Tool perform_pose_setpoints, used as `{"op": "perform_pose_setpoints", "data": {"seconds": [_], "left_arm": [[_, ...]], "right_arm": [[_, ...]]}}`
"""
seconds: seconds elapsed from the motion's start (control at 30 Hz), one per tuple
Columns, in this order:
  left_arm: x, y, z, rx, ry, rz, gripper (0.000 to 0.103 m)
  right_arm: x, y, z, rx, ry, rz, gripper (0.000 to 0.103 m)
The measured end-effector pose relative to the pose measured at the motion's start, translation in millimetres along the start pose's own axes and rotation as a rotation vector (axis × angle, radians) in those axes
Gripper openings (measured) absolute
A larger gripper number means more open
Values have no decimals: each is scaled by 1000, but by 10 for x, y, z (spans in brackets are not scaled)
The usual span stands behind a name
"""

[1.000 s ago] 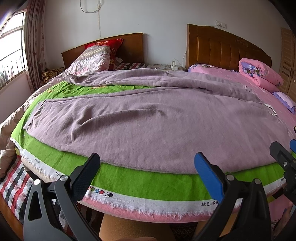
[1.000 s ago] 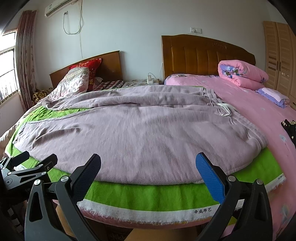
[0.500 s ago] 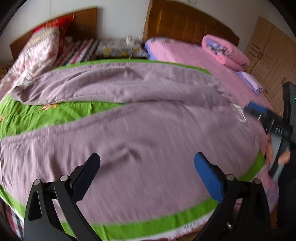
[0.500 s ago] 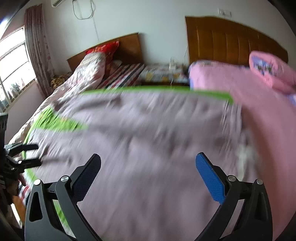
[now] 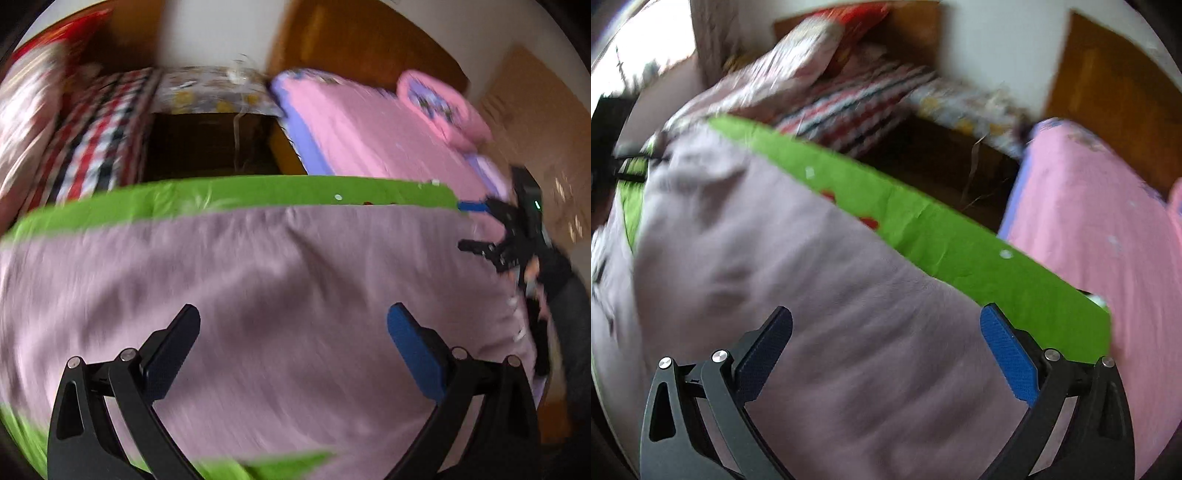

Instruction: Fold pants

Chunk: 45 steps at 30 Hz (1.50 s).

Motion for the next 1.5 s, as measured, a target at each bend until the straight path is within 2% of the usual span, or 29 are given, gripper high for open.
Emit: {"op": "perform_pose_setpoints", "data": {"seconds": [0.13, 0.17, 0.2, 0.23, 0.27, 0.3, 0.33, 0.37, 0.4, 0.43, 0.57, 0.67, 0.73, 0.77, 0.8, 0.83, 0.87, 0.93, 1.03, 1.1, 1.13, 1.2, 1.23, 1.33, 1.4, 1.43, 1.47, 1.5], "left_arm": [[291, -74, -310, 167, -36, 4, 96], [340, -76, -346, 195, -44, 7, 90], [417, -45, -407, 250, -60, 24, 85], [484, -18, -432, 285, -70, 41, 79], [556, 29, -468, 327, -85, 64, 72], [602, 86, -468, 362, -100, 94, 59], [633, 128, -478, 389, -109, 116, 55], [685, 169, -508, 426, -117, 128, 54], [727, 191, -527, 448, -123, 135, 54], [765, 224, -555, 471, -136, 151, 54], [812, 264, -660, 508, -149, 177, 56], [816, 265, -658, 518, -177, 184, 60], [800, 243, -551, 521, -204, 177, 60], [791, 258, -497, 521, -213, 175, 50], [770, 266, -408, 534, -226, 163, 26], [723, 289, -289, 586, -225, 93, 16], [660, 318, -212, 617, -211, 43, 12], [363, 404, -97, 640, -131, -48, 10], [-338, 688, 129, 700, 57, -223, 10], [-767, 923, 381, 750, 156, -310, 10], [-1037, 1096, 617, 782, 213, -357, 10], [-1313, 1329, 963, 820, 275, -409, 10], [-1420, 1472, 1243, 835, 293, -428, 10], [-1327, 1702, 2013, 839, 256, -421, 9], [-1088, 1685, 2375, 815, 195, -410, 10], [-940, 1649, 2549, 786, 168, -398, 10], [-794, 1599, 2702, 746, 133, -359, 13], [-691, 1553, 2803, 711, 105, -334, 17]], "right_arm": [[308, 204, -7, -4, -93, -87, 98], [350, 223, 2, 1, -107, -114, 99], [326, 216, 3, -17, -86, -144, 96], [303, 195, 26, -28, -84, -144, 94], [284, 178, 26, -42, -84, -140, 81], [277, 163, -16, -53, -79, -139, 55], [196, 134, -24, -58, -61, -146, 44], [102, 89, -13, -73, -43, -130, 29], [27, 35, 26, -98, -30, -106, 22], [-78, -86, 67, -151, -13, -62, 21], [-565, -501, 236, -223, 111, 64, 18], [-867, -811, 437, -250, 206, 129, 17], [-941, -923, 514, -235, 235, 146, 16], [-982, -971, 555, -229, 252, 162, 16], [-1015, -1019, 594, -216, 266, 175, 16], [-1039, -1031, 623, -203, 267, 175, 16], [-1058, -1060, 642, -195, 272, 186, 16], [-1104, -1157, 657, -190, 280, 220, 16], [-1334, -1294, 748, -161, 325, 261, 16], [-1533, -1437, 869, -152, 370, 277, 16], [-1661, -1520, 964, -144, 396, 282, 16], [-1863, -1690, 1219, -109, 430, 264, 16], [-1896, -1761, 1337, -95, 436, 252, 16], [-1777, -1943, 1794, -58, 392, 217, 17], [-1573, -1993, 2070, 6, 320, 163, 20], [-1401, -2017, 2233, 42, 249, 141, 21], [-1343, -2037, 2306, 47, 230, 143, 28], [-1291, -2081, 2409, 52, 217, 145, 45]]}}
Point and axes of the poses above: each gripper's, at about its wrist camera, not at the fingertips, and x roughly the way its jaws point, y to its right, z to its underside, the point moved 5 cm from there along x, roughly the way its jaws point, and after that the axes turned 1 degree about -z, right-handed, at the moved point
